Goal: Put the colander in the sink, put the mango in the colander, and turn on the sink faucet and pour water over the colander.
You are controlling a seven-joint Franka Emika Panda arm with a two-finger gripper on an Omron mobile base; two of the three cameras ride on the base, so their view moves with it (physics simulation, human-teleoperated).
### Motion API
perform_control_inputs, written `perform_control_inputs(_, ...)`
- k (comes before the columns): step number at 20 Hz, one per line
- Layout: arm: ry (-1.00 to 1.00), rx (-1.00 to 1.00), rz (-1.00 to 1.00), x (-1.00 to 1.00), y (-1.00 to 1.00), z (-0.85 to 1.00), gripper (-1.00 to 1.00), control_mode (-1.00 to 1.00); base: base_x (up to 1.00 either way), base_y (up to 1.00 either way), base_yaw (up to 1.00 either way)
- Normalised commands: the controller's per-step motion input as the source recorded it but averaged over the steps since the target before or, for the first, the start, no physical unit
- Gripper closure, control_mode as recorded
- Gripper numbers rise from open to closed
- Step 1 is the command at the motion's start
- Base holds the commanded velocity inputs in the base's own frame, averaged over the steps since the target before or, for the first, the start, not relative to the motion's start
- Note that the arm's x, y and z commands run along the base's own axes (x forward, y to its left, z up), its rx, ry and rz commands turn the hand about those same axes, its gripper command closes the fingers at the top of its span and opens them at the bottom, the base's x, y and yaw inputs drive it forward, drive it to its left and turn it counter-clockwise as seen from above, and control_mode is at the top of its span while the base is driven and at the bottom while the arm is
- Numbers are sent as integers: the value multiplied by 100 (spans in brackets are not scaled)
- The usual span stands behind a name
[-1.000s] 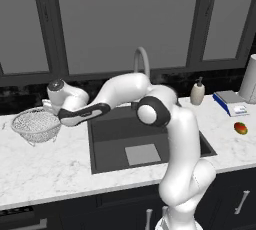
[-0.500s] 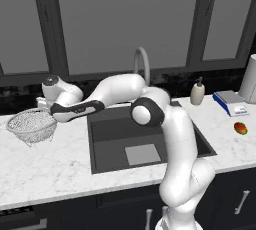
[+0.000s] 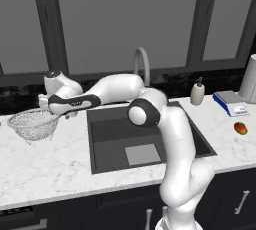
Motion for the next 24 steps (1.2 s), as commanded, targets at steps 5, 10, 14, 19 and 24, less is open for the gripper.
perform_control_inputs(5,-16,1,-10,-48,0,0,100,-100,0,0,0)
perform_control_inputs(10,-27,4,-25,-57,0,16,100,-100,0,0,0)
perform_control_inputs(14,-32,9,-35,-52,1,40,100,-100,0,0,0)
perform_control_inputs(19,-29,20,-35,-47,0,77,100,-100,0,0,0)
perform_control_inputs(24,-35,23,-31,-52,0,93,100,-100,0,0,0)
